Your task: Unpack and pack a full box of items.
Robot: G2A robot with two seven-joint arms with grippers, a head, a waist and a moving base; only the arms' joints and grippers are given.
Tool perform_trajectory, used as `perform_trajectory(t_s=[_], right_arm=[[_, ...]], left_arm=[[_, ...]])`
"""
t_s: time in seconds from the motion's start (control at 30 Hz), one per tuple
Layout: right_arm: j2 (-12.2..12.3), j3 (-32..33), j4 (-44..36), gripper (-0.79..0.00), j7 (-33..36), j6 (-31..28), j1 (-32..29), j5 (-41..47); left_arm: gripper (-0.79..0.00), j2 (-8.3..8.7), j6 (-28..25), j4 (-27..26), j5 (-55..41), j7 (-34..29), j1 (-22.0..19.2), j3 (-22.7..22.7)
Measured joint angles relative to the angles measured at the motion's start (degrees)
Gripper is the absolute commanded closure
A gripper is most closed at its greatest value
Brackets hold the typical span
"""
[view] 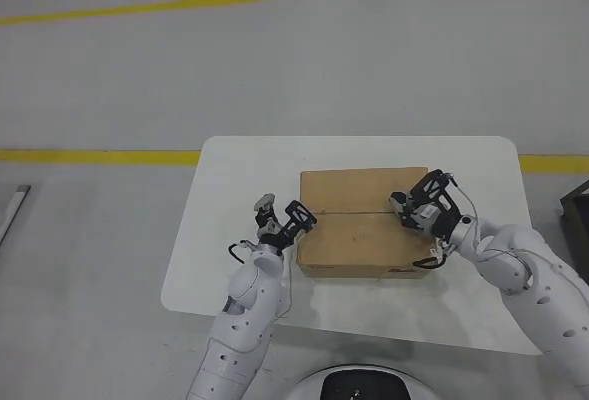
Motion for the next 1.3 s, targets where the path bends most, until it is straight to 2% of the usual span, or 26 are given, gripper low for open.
perform_trajectory(t_s=[0.03,0.07,0.57,0.87,0.97,1.17,1.3], right_arm=[[0.00,0.03,0.03,0.000,0.00,-0.05,0.01,-0.06],[0.00,0.05,0.06,0.000,-0.01,-0.08,0.01,-0.09],[-0.04,0.36,-0.31,0.000,-0.14,-0.27,-0.59,-0.20],[-0.04,0.71,-1.07,0.000,-0.15,-0.09,-1.10,-0.09],[-0.06,0.72,-1.06,0.000,-0.27,-0.19,-1.07,-0.14],[-0.13,0.62,-0.89,0.000,-1.05,-0.88,-0.65,-0.41],[-0.14,1.08,-1.49,0.000,-3.41,-3.35,-0.66,0.93]], left_arm=[[-0.188,-0.03,0.22,0.19,0.10,0.13,-0.14,0.08],[0.000,-0.06,0.50,0.35,0.27,0.29,-0.25,0.18],[0.000,-0.20,3.25,-0.64,1.48,2.06,0.46,0.48],[0.000,0.30,0.92,-4.16,1.39,0.78,2.58,-1.75],[0.000,0.55,-1.36,-6.32,1.89,-0.36,3.41,-2.42],[0.000,1.06,-10.11,-11.50,3.57,-4.47,3.96,-3.05],[0.000,1.33,-16.16,-15.00,3.47,-6.97,3.52,-3.89]])
